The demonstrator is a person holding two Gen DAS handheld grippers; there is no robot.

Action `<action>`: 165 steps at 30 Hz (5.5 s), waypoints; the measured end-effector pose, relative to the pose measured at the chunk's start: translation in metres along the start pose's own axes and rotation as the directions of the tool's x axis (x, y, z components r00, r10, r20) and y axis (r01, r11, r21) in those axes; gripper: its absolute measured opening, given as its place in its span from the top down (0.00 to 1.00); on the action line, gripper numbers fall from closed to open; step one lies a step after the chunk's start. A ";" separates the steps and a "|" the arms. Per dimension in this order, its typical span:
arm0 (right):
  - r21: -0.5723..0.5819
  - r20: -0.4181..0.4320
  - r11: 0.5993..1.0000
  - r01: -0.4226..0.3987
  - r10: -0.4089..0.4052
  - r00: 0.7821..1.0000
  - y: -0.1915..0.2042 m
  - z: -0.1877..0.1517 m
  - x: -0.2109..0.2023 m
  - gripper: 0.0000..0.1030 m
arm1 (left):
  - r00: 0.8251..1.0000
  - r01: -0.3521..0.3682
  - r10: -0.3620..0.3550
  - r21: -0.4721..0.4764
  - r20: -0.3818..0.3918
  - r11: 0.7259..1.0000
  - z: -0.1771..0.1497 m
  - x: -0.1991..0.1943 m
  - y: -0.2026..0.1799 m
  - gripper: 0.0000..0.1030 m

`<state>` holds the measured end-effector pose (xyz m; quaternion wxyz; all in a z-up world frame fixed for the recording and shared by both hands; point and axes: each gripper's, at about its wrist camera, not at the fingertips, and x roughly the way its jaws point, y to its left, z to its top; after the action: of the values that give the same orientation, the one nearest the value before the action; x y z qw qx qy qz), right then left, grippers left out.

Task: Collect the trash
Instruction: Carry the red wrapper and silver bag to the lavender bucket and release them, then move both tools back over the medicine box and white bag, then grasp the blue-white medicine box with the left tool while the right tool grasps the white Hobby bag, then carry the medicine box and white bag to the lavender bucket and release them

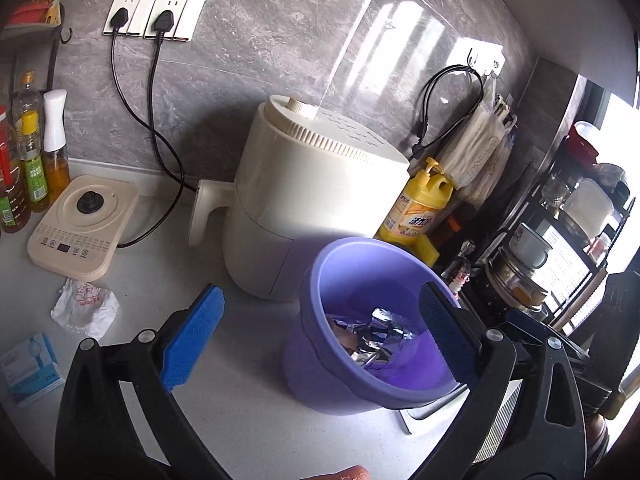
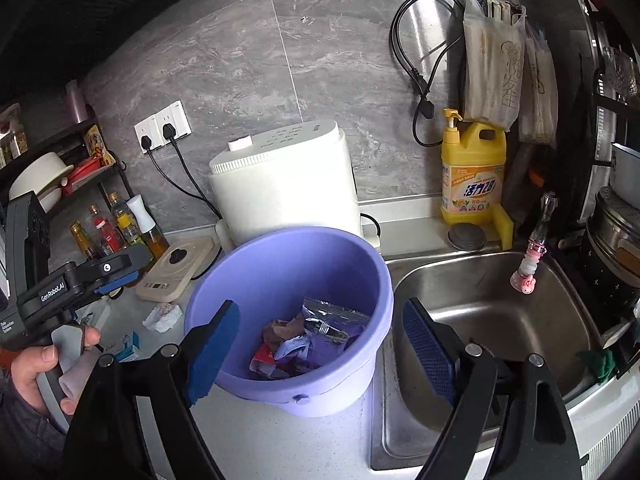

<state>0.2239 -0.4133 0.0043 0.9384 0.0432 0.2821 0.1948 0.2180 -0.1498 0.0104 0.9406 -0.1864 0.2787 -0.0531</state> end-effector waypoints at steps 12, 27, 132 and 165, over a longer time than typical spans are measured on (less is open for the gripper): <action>-0.098 -0.037 0.979 -0.177 0.174 0.984 0.097 0.003 0.039 0.20 | 0.985 -0.169 0.170 -0.046 0.005 0.984 0.000 -0.059 0.089 0.06; -0.147 -0.134 0.952 -0.270 0.251 0.959 0.197 -0.011 0.089 0.19 | 0.963 -0.265 0.264 -0.015 -0.059 0.964 0.003 -0.096 0.176 0.06; -0.298 -0.452 0.917 -0.264 0.108 0.885 0.286 -0.054 0.275 0.93 | 0.884 -0.453 0.434 -0.090 -0.173 0.887 -0.026 -0.039 0.274 0.37; -0.154 -0.056 0.984 -0.090 0.082 0.995 0.140 0.029 0.058 0.93 | 0.974 -0.216 0.218 0.049 -0.059 0.975 -0.010 -0.034 0.111 0.37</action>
<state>0.2361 -0.2607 0.0261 0.9224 -0.0232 0.2868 0.2575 0.1839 -0.0431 -0.0224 0.9351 -0.1333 0.3261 0.0383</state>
